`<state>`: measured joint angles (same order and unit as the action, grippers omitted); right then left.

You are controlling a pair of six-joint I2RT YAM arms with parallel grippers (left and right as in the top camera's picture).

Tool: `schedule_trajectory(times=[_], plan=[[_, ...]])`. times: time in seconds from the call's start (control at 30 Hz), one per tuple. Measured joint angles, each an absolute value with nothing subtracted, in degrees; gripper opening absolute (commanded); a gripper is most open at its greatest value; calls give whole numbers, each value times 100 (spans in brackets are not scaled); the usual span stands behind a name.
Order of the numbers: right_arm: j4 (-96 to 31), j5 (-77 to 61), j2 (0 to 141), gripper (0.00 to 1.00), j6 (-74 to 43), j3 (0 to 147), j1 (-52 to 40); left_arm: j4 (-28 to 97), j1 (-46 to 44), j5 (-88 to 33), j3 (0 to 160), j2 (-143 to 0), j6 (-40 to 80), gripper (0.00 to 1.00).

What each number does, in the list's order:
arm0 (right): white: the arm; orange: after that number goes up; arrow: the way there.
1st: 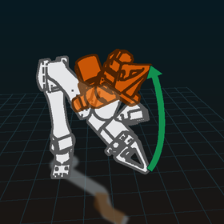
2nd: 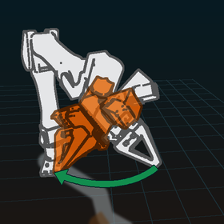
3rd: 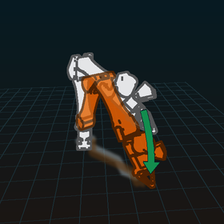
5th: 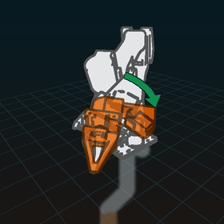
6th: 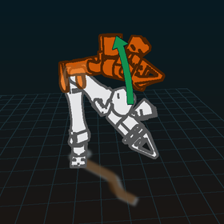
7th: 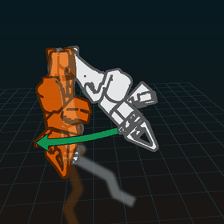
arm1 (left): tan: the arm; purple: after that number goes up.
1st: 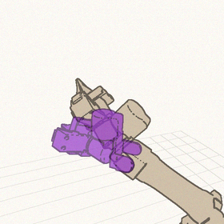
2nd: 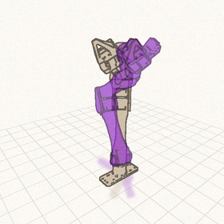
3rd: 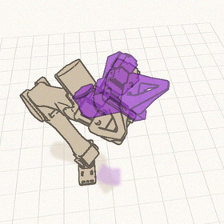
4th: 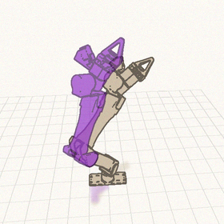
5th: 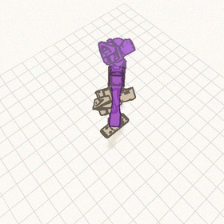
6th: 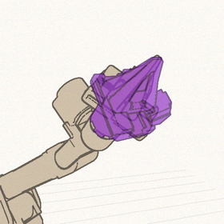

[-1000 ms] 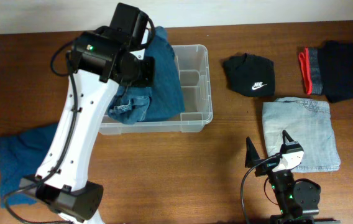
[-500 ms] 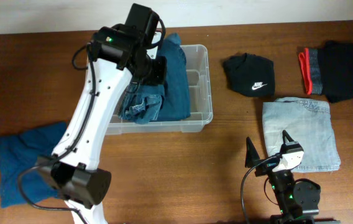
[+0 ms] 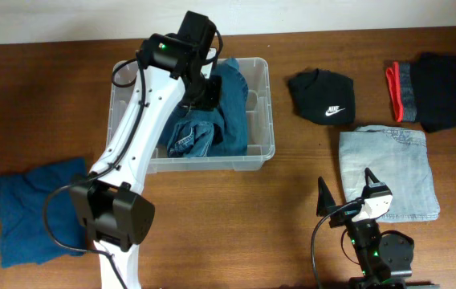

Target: Pack container

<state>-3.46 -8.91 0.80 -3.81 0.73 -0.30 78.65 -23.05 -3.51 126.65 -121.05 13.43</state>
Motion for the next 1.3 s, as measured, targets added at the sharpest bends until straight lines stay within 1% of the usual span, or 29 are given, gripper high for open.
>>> schedule_trajectory(times=[0.1, 0.2, 0.3, 0.37, 0.4, 0.43, 0.63, 0.67, 0.7, 0.73, 0.77, 0.83, 0.87, 0.9, 0.97, 1.0, 1.03, 1.23, 1.3], plan=[[-346, -891, 80, 98, -384, 73, -30, 7859, -2349, -106, 12665, -12171, 1446, 26], [-346, -891, 80, 98, -381, 73, -30, 7852, -2462, 222, 12667, -12178, 1514, 38], [-346, -891, 80, 98, -379, 73, -30, 7802, -2633, 497, 12689, -12178, 1555, 60], [-346, -891, 80, 98, -381, 73, -30, 7738, -2777, 600, 12704, -12178, 1588, 87], [-346, -891, 80, 98, -384, 73, -30, 7706, -2851, 633, 12709, -12178, 1590, 98], [-346, -891, 80, 98, -379, 73, -30, 7669, -2928, 661, 12709, -12178, 1603, 99], [-346, -891, 80, 98, -384, 73, -30, 7579, -3201, 961, 12711, -12178, 1612, 99], [-346, -891, 80, 99, -381, 73, -30, 7579, -3190, 1020, 12715, -12178, 1612, 98], [-346, -891, 80, 98, -384, 73, -30, 7577, -3166, 1063, 12722, -12178, 1610, 95], [-346, -891, 80, 99, -379, 73, -30, 7577, -3131, 1090, 12735, -12178, 1614, 89], [-346, -891, 80, 98, -384, 73, -30, 7572, -3079, 1098, 12755, -12178, 1627, 79], [-346, -891, 80, 98, -386, 73, -30, 7557, -2974, 982, 12796, -12178, 1647, 62], [-346, -888, 80, 98, -384, 73, -30, 7550, -2915, 895, 12814, -12178, 1636, 50], [-346, -891, 80, 98, -381, 73, -30, 7544, -2858, 816, 12816, -12178, 1629, 36], [-346, -891, 80, 98, -381, 73, -30, 7463, -2777, 701, 12816, -12178, 1621, 17], [-346, -891, 80, 98, -384, 73, -30, 7387, -2740, 655, 12816, -12178, 1616, 14], [-346, -891, 80, 98, -381, 73, -30, 7290, -2696, 613, 12816, -12178, 1590, 13], [-346, -891, 80, 98, -384, 73, -30, 7107, -2488, 449, 12816, -12178, 1586, 13], [-346, -891, 80, 98, -384, 73, -30, 7107, -2445, 259, 12816, -12178, 1557, 15]])
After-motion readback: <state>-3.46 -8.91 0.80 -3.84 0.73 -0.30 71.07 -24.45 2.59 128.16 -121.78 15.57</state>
